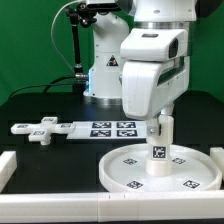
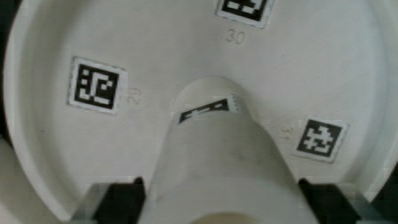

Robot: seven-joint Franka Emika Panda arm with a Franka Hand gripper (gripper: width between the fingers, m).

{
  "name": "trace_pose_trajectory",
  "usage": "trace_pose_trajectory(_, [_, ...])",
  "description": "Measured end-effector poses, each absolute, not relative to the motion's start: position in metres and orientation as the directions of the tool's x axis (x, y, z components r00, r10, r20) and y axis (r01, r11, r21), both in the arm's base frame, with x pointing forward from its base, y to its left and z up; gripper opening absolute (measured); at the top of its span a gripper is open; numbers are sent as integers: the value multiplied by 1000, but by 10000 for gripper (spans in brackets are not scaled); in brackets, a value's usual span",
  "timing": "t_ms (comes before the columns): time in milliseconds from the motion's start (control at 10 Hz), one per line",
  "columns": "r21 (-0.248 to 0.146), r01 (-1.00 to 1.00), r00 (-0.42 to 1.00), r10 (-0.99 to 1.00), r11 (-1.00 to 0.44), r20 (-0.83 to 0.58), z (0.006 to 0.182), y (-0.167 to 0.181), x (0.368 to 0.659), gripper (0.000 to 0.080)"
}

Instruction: Assemble round table

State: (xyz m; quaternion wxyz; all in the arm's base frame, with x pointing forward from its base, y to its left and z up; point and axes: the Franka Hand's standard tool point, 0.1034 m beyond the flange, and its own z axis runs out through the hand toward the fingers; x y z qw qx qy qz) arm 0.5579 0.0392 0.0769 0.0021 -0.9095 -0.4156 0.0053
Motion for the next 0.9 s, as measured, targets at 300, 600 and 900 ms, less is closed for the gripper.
trace_pose_trajectory(300, [-15, 526, 850, 526, -850, 2, 76, 39, 558, 409])
trace_pose_trajectory(600, [-23, 330, 944, 330, -944, -2, 76, 39, 557, 409])
trace_pose_trajectory(900, [-26, 130, 991, 131, -991, -6, 76, 38, 557, 409])
